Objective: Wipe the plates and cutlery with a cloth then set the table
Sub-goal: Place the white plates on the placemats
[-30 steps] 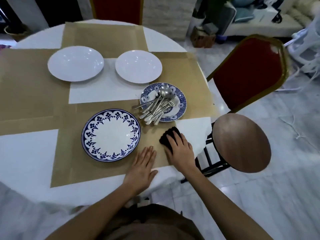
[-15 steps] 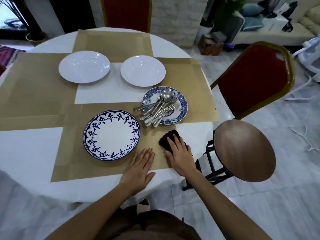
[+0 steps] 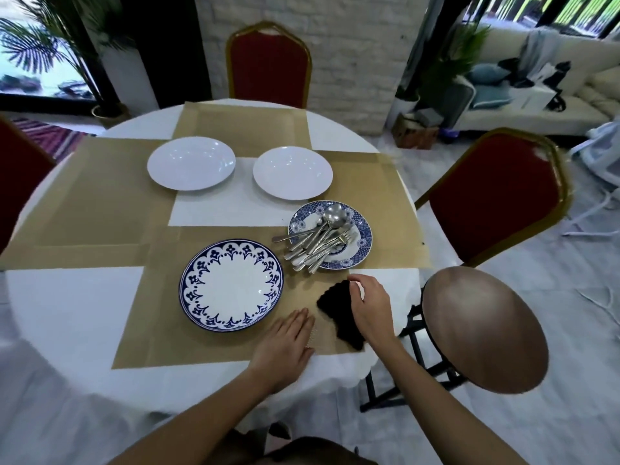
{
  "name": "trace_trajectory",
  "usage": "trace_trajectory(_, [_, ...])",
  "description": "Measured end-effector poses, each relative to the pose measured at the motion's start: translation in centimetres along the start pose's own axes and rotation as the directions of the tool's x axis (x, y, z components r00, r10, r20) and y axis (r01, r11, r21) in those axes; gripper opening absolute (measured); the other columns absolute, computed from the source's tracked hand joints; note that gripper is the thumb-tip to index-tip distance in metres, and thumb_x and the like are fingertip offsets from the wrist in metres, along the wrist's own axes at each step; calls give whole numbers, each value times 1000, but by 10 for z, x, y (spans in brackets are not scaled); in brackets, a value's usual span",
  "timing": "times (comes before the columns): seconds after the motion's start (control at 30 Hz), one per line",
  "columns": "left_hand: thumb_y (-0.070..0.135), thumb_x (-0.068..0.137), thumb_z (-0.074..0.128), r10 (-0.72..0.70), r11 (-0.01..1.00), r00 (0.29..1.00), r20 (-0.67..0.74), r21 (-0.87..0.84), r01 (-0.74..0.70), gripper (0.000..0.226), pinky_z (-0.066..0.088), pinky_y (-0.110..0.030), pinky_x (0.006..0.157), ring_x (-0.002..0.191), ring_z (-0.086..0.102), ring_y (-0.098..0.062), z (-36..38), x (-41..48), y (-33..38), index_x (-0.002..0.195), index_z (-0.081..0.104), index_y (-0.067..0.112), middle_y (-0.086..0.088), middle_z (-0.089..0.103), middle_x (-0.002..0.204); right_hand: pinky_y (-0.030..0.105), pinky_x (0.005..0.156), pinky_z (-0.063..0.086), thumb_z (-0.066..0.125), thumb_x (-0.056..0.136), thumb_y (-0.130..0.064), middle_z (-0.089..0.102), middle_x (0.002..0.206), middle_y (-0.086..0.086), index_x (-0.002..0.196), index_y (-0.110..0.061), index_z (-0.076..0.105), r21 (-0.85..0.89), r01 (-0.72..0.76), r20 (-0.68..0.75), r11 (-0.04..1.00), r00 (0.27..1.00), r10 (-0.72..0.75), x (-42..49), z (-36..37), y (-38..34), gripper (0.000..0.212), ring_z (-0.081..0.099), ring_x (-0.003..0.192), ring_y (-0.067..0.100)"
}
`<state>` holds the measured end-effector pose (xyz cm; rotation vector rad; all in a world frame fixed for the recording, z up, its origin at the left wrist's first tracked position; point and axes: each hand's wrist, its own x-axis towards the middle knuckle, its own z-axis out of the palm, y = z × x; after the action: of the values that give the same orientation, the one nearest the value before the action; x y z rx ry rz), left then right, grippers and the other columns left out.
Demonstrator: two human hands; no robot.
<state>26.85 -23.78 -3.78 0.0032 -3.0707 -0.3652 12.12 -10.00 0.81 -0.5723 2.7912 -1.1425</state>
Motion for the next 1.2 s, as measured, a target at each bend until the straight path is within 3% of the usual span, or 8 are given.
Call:
trace_trajectory(0.1, [37, 92, 37, 55, 998, 993, -101, -37, -59, 50, 53, -36, 91, 116, 60, -21, -14, 16, -5, 126, 59, 8, -8, 61, 128, 25, 89, 40, 47, 98, -15, 66, 113, 2, 112, -12, 66, 36, 3, -4, 999, 1000, -3, 9, 1, -10, 24, 57, 107, 19])
trace_trajectory(0.2, [34, 97, 31, 46, 996, 983, -179, -64, -58, 47, 51, -34, 93, 112, 62, -21, -37, 32, -16, 125, 60, 10, -6, 65, 122, 24, 84, 40, 49, 98, -13, 68, 109, 1, 111, -11, 67, 85, 29, -24, 996, 999, -27, 22, 1, -26, 22, 58, 103, 17])
trace_trajectory(0.37, [29, 93, 34, -136, 987, 949, -283, -122, 106, 47, 47, -38, 97, 115, 60, -26, -79, 50, -66, 125, 60, 7, -9, 64, 123, 30, 87, 45, 50, 98, -16, 67, 114, 4, 119, -11, 65, 83, 119, -2, 989, 993, -119, 60, 14, -68, 26, 59, 105, 21])
trace_trajectory(0.47, [37, 95, 20, -307, 951, 918, -250, -113, 287, 59, 30, -42, 112, 136, 39, -26, -103, 55, -110, 141, 43, 9, -10, 45, 145, 34, 99, 43, 47, 99, -21, 61, 128, 5, 131, -12, 57, 55, 177, 91, 983, 979, -181, 87, 30, -104, 34, 54, 118, 21])
trace_trajectory(0.57, [31, 100, 28, -451, 892, 858, -246, -128, 433, 52, 13, -39, 118, 146, 18, -22, -125, 61, -155, 149, 27, 12, -6, 25, 156, 36, 104, 40, 46, 99, -22, 55, 137, 8, 138, -12, 50, -9, 272, 177, 962, 948, -266, 116, 55, -139, 40, 49, 125, 25])
trace_trajectory(0.73, [26, 101, 36, -598, 800, 768, -232, -103, 591, 55, 15, -43, 117, 146, 13, -26, -166, 70, -229, 150, 19, 10, -11, 16, 158, 39, 114, 29, 42, 101, -24, 36, 153, 7, 149, -12, 33, -89, 324, 279, 942, 916, -289, 157, 105, -196, 50, 34, 139, 25])
trace_trajectory(1.03, [30, 101, 32, -672, 740, 736, -77, -67, 669, 56, 10, -46, 117, 146, 9, -31, -181, 113, -367, 151, 14, 11, -15, 8, 159, 38, 109, 31, 34, 103, -31, 17, 161, 5, 153, -17, 19, -298, 312, 319, 902, 924, -214, 221, 209, -255, 54, 22, 145, 22])
trace_trajectory(1.2, [34, 102, 29, -646, 761, 763, 29, -48, 647, 58, 6, -46, 117, 146, 4, -31, -159, 137, -427, 152, 9, 12, -17, 3, 159, 40, 106, 34, 32, 103, -35, 6, 162, 5, 154, -19, 14, -384, 170, 284, 907, 957, -59, 257, 255, -265, 56, 17, 146, 26])
